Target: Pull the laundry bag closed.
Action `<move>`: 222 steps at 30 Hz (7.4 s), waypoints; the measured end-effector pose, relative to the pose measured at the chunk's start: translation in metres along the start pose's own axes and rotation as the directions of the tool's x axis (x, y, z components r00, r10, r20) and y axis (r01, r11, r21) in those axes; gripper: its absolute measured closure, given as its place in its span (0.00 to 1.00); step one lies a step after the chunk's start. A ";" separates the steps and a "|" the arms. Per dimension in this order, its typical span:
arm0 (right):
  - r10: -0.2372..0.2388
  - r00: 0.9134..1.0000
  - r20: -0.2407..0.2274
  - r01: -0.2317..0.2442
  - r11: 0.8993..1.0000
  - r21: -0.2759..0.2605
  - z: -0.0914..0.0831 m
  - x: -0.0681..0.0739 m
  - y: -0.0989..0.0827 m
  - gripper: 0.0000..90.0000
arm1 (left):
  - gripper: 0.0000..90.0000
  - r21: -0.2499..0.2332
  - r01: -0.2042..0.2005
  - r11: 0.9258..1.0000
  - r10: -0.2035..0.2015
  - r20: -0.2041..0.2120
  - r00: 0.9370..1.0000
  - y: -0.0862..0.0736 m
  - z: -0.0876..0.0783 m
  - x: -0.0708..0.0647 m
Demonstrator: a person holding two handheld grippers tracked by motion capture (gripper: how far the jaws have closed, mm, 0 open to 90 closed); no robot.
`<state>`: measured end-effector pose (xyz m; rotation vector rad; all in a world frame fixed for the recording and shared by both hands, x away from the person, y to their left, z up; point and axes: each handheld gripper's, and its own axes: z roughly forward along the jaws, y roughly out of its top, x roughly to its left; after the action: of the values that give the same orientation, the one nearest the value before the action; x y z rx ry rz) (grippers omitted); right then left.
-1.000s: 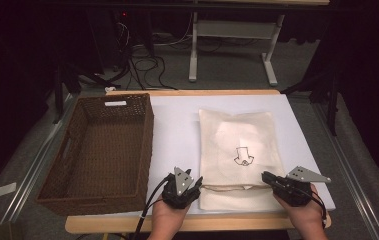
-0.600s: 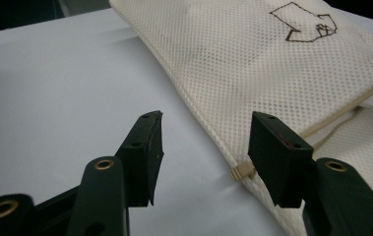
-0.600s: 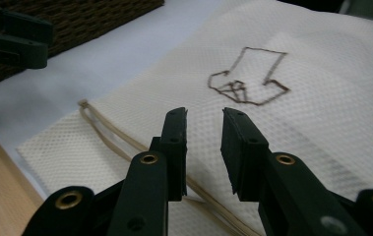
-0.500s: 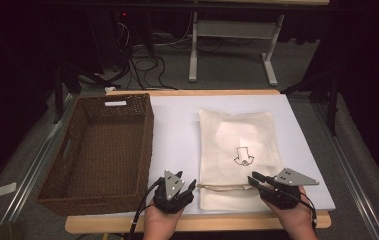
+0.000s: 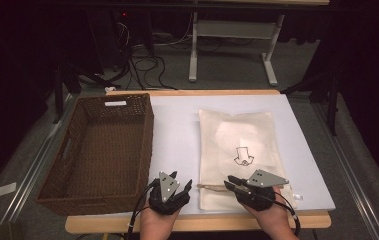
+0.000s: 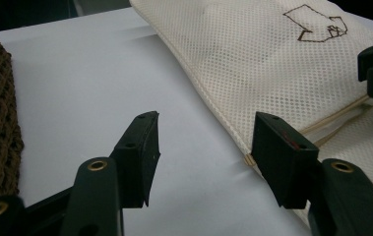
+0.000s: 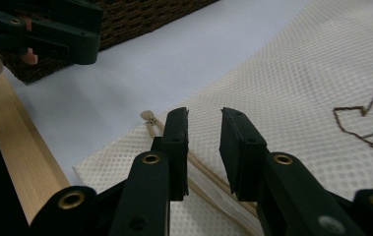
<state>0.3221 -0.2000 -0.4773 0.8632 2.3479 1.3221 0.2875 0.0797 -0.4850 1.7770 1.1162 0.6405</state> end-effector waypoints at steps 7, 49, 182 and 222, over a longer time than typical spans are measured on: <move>-0.014 0.999 -0.030 0.016 0.999 0.041 0.022 0.011 0.002 0.82 | 0.49 -0.006 0.020 1.000 -0.020 -0.003 1.000 0.001 -0.002 0.002; -0.006 0.999 -0.035 0.010 0.994 0.109 0.070 0.029 0.007 0.98 | 0.49 0.018 0.045 0.999 -0.045 -0.009 0.999 -0.001 0.002 0.002; 0.134 0.989 -0.061 -0.133 0.991 0.028 0.014 0.003 -0.015 0.87 | 0.90 0.217 0.005 0.976 -0.060 0.246 0.967 -0.026 0.046 -0.053; 0.141 0.984 -0.111 -0.136 0.989 0.057 0.019 0.007 -0.015 0.91 | 0.92 0.166 0.031 0.986 -0.071 0.242 0.968 -0.022 0.049 -0.049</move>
<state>0.3221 -0.1887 -0.5000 1.0070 2.4562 1.4085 0.2945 0.0189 -0.5247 1.8988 1.0610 0.2931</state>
